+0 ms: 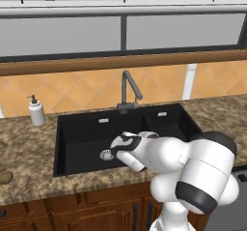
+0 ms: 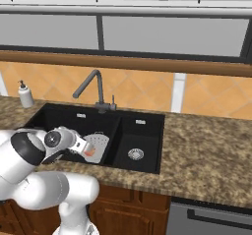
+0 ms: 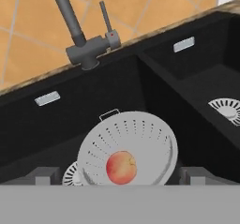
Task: Put the colander in the sink, put the kiwi, peach in the colander, and turn on the sink faucet and pour water over the colander.
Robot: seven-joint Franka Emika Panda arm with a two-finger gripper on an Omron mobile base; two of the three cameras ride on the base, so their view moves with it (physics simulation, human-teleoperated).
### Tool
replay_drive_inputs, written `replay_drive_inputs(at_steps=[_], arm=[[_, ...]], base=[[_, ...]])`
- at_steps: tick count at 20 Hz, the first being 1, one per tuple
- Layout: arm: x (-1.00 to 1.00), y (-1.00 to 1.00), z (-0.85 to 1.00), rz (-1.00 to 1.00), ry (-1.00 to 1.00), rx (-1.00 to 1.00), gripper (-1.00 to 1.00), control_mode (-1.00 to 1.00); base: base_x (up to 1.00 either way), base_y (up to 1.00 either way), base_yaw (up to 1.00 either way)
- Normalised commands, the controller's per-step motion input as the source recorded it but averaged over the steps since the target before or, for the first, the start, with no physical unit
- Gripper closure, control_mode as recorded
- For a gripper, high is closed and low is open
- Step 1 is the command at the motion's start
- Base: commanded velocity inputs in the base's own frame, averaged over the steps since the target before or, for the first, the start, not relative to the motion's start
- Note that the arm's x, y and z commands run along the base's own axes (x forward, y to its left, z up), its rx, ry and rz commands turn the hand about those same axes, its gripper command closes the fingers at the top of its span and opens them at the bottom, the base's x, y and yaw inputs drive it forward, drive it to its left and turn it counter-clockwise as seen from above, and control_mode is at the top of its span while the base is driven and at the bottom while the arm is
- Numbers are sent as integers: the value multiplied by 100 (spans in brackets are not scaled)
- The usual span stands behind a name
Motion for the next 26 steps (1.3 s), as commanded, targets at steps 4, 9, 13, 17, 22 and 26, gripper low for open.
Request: replay_drive_inputs(at_steps=[4,9,13,17,22,26], arm=[[26,6,88,0,14,0,-100,-100],[55,0,85,0,8,0,-100,-100],[28,5,67,0,4,0,-100,-100],[0,37,56,1,3,0,-100,-100],[14,53,58,12,0,0,-100,-100],[8,77,67,14,7,0,-100,-100]], base=[[0,0,0],[0,0,0],[0,0,0],[0,0,0],[0,0,0],[0,0,0]])
